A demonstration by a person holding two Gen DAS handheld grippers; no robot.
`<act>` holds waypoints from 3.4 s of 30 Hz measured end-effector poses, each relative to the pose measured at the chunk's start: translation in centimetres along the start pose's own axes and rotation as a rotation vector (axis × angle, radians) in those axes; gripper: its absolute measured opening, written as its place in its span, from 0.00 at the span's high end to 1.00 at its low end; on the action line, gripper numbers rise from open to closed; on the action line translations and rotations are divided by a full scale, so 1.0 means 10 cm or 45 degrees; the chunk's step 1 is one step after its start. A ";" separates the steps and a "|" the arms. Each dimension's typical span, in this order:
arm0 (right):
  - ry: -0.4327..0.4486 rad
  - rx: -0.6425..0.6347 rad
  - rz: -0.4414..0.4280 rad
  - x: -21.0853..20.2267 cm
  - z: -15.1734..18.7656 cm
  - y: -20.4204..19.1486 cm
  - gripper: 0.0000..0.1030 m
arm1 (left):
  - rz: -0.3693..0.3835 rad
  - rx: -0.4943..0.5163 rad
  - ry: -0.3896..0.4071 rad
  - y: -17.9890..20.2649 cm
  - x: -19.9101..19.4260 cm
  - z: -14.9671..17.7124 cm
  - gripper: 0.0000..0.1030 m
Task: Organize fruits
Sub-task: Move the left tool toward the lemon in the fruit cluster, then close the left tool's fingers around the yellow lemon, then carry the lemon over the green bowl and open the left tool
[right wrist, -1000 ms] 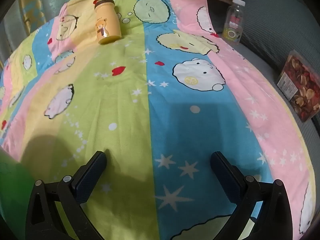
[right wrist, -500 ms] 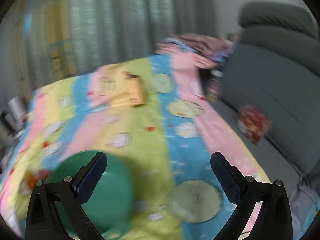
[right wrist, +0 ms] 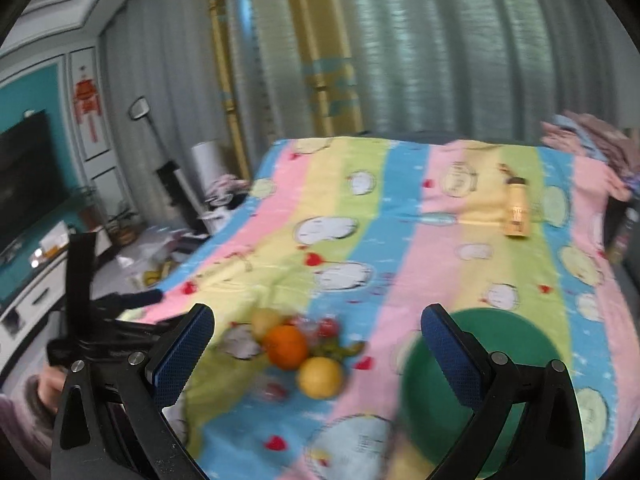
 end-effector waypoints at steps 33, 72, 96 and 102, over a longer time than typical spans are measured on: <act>-0.471 -0.146 0.087 1.07 1.17 -0.26 0.00 | 0.443 -0.151 -0.297 -0.04 0.74 0.53 0.02; -0.655 -0.324 0.085 1.67 1.30 -0.30 0.47 | 0.732 -0.226 -0.551 0.35 1.59 0.47 0.44; -0.452 -0.282 0.103 1.11 1.04 -0.33 0.47 | 0.659 0.013 -0.444 0.73 1.18 0.31 0.47; -0.383 -0.231 0.149 0.97 0.90 -0.14 0.47 | 0.685 0.087 -0.433 1.00 1.20 0.18 0.47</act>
Point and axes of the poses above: each gripper's, at about its wrist camera, not at the fingertips, and x roughly the way its jaws point, y to its right, z to its underside, the point moved 4 cm from there along x, roughly the way its jaws point, and after that the axes turned 15 degrees about z, right-handed, at the moved point
